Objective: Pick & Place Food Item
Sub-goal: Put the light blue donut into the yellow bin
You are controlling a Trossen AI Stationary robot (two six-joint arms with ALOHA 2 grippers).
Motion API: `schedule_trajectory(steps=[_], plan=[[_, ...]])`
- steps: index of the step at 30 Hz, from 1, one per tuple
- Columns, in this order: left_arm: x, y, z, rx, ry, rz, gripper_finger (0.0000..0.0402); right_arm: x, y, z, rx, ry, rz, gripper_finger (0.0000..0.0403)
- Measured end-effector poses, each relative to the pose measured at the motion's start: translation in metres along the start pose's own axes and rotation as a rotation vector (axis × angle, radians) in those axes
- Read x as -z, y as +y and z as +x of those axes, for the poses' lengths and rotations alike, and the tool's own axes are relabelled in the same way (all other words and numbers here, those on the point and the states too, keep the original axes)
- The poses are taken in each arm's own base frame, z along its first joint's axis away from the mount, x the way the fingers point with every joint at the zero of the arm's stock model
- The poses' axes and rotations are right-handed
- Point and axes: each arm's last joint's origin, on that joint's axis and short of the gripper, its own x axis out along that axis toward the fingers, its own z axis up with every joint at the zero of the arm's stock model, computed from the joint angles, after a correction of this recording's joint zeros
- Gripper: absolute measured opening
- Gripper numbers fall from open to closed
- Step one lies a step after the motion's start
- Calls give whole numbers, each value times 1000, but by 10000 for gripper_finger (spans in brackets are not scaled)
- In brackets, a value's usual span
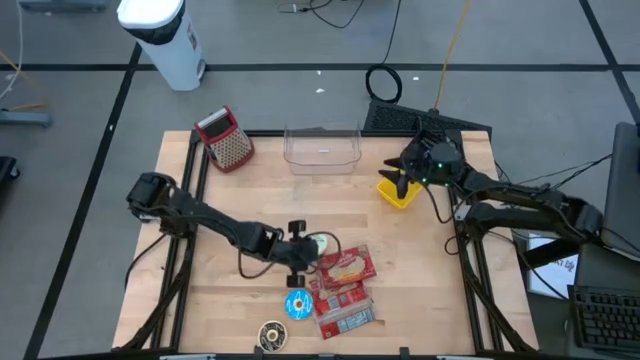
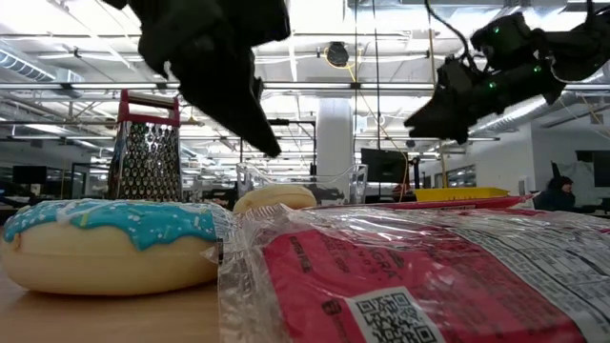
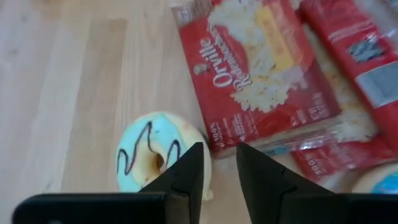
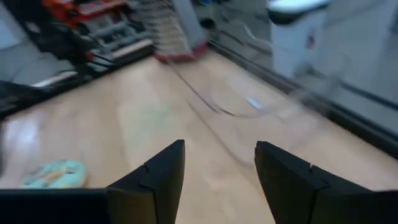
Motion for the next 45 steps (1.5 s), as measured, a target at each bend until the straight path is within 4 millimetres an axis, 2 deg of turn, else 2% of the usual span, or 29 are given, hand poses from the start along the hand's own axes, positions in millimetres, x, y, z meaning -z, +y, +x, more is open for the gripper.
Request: schedule_trajectory(steps=[7, 12, 19, 24, 31, 45], plan=[[14, -2, 27, -172, 51, 33, 181, -3, 18, 3, -90, -42, -76, 194], [16, 2, 31, -201, 66, 32, 243, 0, 28, 4, -144, -27, -88, 192], [15, 8, 33, -175, 69, -37, 279, 4, 48, 5, -244, 3, -54, 191], [15, 9, 34, -92, 88, -72, 268, 8, 62, 4, -316, 21, -53, 189], [15, 9, 35, -71, 91, -98, 228, 10, 73, 3, -373, 30, -68, 174], [15, 9, 35, -71, 91, -96, 127, 11, 76, 3, -385, 37, -71, 160]])
